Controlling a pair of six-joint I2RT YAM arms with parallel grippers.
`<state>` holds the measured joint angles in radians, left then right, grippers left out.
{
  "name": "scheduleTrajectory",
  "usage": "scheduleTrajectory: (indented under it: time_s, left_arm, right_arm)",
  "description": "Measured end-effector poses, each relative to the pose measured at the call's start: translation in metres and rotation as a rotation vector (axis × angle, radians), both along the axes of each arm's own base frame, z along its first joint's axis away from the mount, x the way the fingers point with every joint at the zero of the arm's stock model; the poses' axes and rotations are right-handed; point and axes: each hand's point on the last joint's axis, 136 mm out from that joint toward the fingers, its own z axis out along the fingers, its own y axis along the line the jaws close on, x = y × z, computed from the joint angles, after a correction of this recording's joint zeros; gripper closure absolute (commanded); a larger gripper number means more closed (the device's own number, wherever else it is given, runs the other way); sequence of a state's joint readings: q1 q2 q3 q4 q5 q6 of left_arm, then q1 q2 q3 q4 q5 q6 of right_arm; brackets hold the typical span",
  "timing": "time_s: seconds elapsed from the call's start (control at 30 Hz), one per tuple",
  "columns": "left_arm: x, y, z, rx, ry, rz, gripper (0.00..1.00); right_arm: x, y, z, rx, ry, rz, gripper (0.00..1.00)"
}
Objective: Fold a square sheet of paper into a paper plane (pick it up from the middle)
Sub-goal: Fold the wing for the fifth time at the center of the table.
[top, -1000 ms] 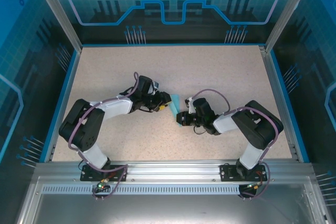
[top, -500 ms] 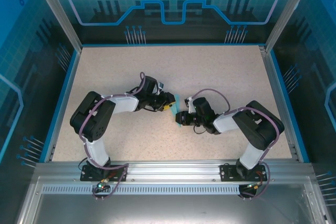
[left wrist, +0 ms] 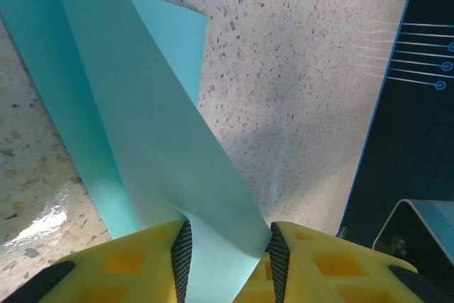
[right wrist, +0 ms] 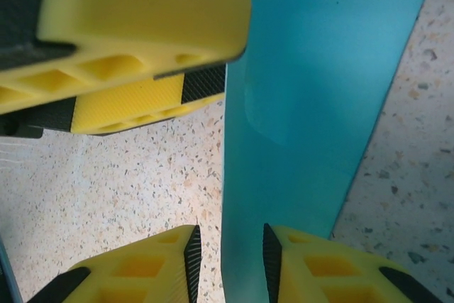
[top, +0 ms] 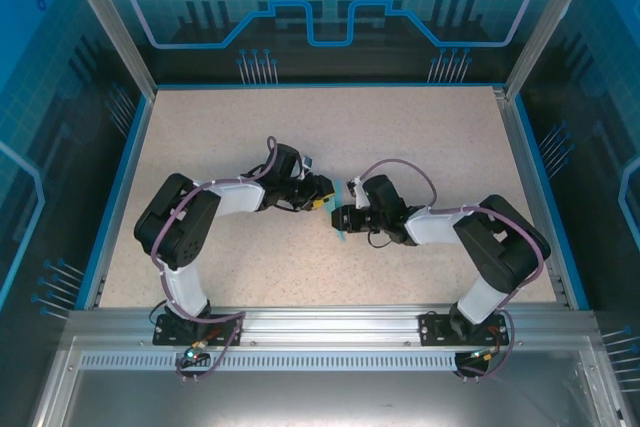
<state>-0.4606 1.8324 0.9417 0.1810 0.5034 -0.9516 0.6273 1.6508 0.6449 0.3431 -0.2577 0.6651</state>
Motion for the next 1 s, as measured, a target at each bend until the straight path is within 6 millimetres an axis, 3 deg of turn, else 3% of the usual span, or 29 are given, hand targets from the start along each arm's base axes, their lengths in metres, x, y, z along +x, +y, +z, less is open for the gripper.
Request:
scheduleTrajectory:
  time_s: [0.57, 1.0]
  left_arm:
    - [-0.001, 0.0, -0.001, 0.001, 0.003, -0.001, 0.64]
    - [-0.005, 0.002, 0.006, 0.008, 0.01, -0.002, 0.55]
  right_arm:
    - [0.003, 0.0, -0.008, -0.023, 0.017, -0.01, 0.89]
    - [0.004, 0.006, -0.026, 0.022, 0.089, -0.044, 0.91]
